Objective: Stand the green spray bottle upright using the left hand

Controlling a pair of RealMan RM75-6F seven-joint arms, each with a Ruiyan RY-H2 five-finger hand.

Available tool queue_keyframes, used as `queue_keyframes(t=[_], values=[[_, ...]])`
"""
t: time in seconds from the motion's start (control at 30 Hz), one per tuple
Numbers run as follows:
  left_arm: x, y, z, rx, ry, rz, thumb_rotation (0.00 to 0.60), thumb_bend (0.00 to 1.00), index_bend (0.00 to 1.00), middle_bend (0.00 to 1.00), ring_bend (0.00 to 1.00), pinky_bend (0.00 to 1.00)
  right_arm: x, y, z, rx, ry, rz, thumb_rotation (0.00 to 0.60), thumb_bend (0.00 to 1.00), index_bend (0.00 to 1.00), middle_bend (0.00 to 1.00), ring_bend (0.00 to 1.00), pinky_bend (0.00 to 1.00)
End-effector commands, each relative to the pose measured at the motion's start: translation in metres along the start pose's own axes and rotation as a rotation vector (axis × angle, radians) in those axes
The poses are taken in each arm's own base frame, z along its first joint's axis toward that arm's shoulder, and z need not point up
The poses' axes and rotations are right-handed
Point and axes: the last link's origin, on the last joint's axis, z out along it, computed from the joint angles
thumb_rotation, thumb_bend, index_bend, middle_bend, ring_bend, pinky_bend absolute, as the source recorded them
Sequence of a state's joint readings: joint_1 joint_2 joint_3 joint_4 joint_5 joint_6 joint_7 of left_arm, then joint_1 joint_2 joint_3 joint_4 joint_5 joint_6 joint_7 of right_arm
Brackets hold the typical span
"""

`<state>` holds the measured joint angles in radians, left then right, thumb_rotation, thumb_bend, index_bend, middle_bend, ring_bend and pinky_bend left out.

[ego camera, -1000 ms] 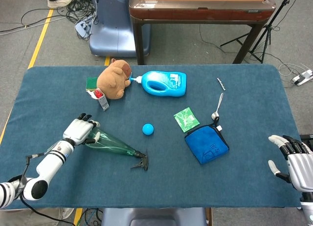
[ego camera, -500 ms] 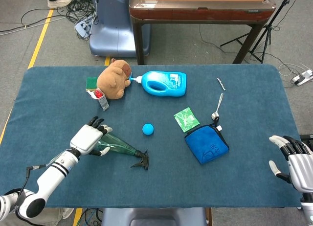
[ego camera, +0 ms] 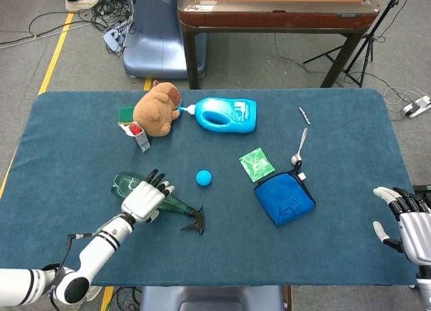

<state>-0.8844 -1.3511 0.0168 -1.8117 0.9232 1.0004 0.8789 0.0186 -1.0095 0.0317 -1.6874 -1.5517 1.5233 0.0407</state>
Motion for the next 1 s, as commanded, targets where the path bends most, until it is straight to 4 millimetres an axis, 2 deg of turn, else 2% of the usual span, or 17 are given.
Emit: queue_keyframes(t=[0.03, 0.47, 0.6, 0.67, 0.87, 1.0], values=[[-0.003, 0.011, 0.010, 0.010, -0.029, 0.026, 0.529, 0.35, 0.16, 0.18, 0.07, 0.00, 0.000, 0.001, 0.000, 0.000, -0.002, 0.001, 0.600, 0.33, 0.23, 0.24, 0.13, 0.19], [-0.008, 0.029, 0.028, 0.041, -0.080, 0.064, 0.535, 0.35, 0.18, 0.18, 0.07, 0.00, -0.003, 0.005, -0.002, -0.007, -0.004, 0.013, 0.600, 0.32, 0.23, 0.24, 0.13, 0.19], [-0.010, 0.028, 0.031, 0.054, -0.089, 0.081, 0.592, 0.35, 0.21, 0.20, 0.08, 0.00, -0.002, 0.007, -0.004, -0.013, -0.003, 0.013, 0.600, 0.32, 0.23, 0.24, 0.13, 0.19], [-0.011, 0.027, 0.031, 0.059, -0.096, 0.093, 0.600, 0.35, 0.22, 0.21, 0.09, 0.00, -0.002, 0.008, -0.004, -0.015, -0.003, 0.014, 0.600, 0.32, 0.23, 0.24, 0.13, 0.19], [-0.011, 0.025, 0.031, 0.076, -0.083, 0.101, 0.600, 0.35, 0.29, 0.29, 0.15, 0.00, -0.003, 0.007, -0.004, -0.011, -0.005, 0.014, 0.600, 0.32, 0.23, 0.24, 0.13, 0.19], [-0.006, 0.018, 0.031, 0.096, -0.022, 0.065, 0.600, 0.35, 0.40, 0.40, 0.24, 0.00, -0.001, 0.006, -0.004, -0.009, 0.000, 0.012, 0.600, 0.32, 0.23, 0.24, 0.13, 0.19]])
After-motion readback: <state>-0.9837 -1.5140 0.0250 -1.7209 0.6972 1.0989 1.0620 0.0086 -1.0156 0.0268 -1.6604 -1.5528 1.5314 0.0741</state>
